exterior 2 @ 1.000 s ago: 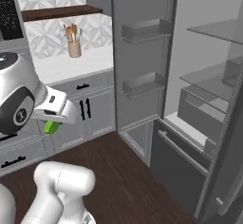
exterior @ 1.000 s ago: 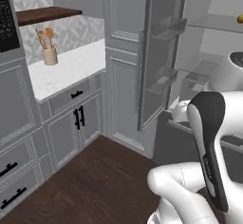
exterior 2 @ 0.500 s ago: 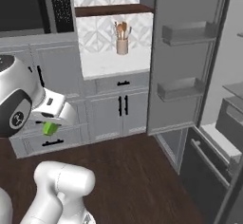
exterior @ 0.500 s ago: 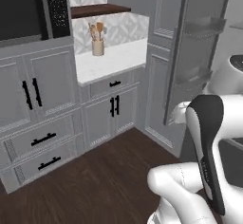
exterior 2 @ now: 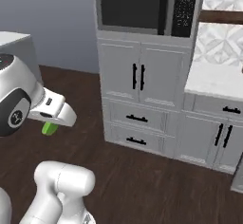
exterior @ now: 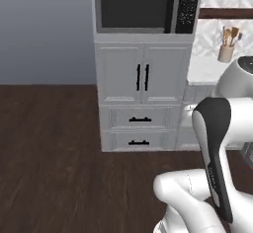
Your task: Grab a lemon wedge from the fridge and one ice cube from the ice bowl, and put them in the glass of lemonade.
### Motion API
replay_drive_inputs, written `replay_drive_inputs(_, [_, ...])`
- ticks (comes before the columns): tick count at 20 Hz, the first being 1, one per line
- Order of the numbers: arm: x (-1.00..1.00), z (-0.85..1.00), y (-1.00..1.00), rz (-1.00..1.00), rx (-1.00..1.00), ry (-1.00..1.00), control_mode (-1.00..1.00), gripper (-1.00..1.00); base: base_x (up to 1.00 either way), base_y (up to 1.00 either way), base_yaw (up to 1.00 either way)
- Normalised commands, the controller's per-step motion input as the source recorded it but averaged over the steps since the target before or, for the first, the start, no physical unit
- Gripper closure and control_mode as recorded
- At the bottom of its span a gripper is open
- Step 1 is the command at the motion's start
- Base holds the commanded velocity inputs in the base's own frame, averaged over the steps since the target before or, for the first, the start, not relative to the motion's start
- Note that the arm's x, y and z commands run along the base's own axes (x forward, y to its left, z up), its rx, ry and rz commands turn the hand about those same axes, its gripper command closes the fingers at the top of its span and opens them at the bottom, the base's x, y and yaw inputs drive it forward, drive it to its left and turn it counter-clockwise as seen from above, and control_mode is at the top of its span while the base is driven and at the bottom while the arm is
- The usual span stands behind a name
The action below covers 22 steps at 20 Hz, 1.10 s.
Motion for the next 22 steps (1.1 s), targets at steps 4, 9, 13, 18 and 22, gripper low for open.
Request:
replay_drive_inputs(4, [0.00, 0.00, 0.00, 0.00, 0.00, 0.00, 1.00, 1.00, 0.00, 0.00, 1.00])
replay_drive_inputs(9, [0.00, 0.00, 0.00, 0.00, 0.00, 0.00, 1.00, 1.00, 0.00, 0.00, 1.00])
replay_drive_inputs(13, [0.00, 0.00, 0.00, 0.00, 0.00, 0.00, 1.00, 1.00, 0.00, 0.00, 1.00])
replay_drive_inputs(18, [0.00, 0.00, 0.00, 0.00, 0.00, 0.00, 1.00, 1.00, 0.00, 0.00, 1.00])
replay_drive_inputs(22, [0.00, 0.00, 0.00, 0.00, 0.00, 0.00, 1.00, 1.00, 0.00, 0.00, 1.00])
